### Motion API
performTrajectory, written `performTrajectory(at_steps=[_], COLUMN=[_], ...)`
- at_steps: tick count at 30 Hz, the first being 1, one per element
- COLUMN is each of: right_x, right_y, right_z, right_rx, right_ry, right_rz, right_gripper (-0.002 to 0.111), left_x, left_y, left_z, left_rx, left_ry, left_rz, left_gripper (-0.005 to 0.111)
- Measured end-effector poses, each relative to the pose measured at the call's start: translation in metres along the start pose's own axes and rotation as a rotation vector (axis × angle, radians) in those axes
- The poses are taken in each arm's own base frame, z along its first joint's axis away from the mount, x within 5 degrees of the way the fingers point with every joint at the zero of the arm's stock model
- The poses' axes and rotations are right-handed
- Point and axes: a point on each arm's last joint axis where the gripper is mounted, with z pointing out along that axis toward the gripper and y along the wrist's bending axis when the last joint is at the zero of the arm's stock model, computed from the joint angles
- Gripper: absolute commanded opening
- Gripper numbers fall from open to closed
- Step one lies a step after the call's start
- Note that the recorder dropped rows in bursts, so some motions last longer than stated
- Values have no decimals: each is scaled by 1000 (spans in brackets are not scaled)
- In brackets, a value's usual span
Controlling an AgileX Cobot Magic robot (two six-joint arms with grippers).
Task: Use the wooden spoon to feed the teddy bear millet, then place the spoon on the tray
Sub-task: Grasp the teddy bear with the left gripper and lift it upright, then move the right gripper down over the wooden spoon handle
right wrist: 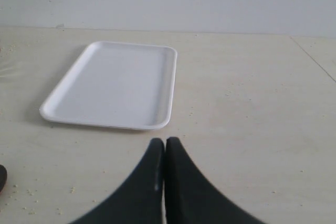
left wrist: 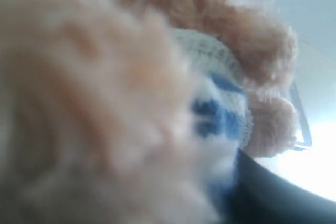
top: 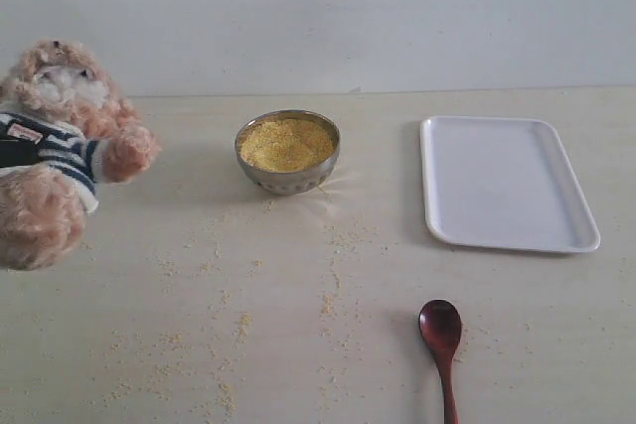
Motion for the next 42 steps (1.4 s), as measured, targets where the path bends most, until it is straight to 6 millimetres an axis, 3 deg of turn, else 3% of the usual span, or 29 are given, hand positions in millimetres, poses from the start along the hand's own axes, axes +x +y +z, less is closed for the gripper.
performTrajectory(at_steps=[3, 8, 12, 20, 24, 33, 39, 42], right_x=[0, 0, 0, 0, -8, -43, -54, -59], right_y=[0, 0, 0, -4, -3, 1, -1, -2], right_z=[0, 0, 0, 0, 0, -11, -18, -22], right_rx=[0, -3, -2, 40, 36, -28, -196, -275], right_ry=[0, 0, 0, -1, -80, -495, -618, -669], right_rz=[0, 8, 5, -175, -193, 50, 627, 806], right_gripper=[0, 0, 0, 0, 0, 0, 0, 0], left_x=[13, 37, 37, 36, 34, 31, 31, 31], left_y=[0, 11, 8, -1, -2, -2, -2, -2], left_z=[-9, -6, -5, -5, -5, -5, -5, -5], left_rx=[-94, -172, -126, -22, -15, -8, -7, -7], left_ry=[-2, -5, -43, -49, -68, -101, -107, -109], left_rz=[4, -82, -84, -65, -81, -87, -95, -96], left_gripper=[5, 5, 5, 5, 5, 5, 5, 5])
